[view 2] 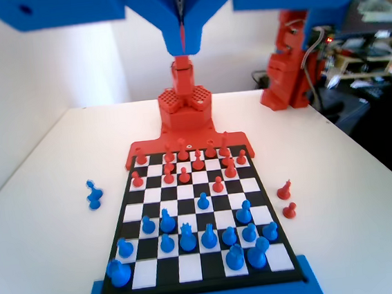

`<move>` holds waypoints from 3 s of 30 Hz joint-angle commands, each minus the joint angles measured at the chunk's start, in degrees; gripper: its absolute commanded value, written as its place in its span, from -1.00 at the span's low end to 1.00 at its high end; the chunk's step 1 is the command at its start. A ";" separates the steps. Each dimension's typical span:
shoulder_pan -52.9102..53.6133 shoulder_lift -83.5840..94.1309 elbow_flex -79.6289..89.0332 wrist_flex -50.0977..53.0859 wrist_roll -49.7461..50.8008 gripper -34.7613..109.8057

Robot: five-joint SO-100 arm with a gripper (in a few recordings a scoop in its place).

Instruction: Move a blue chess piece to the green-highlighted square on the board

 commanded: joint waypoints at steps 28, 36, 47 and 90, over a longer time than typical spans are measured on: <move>7.82 -33.66 2.72 -5.36 13.10 -0.50; 7.73 -33.66 9.23 -11.69 12.13 -0.47; 8.17 -34.10 16.35 -20.57 10.81 -0.45; 5.80 -43.68 31.03 -40.69 10.28 -0.41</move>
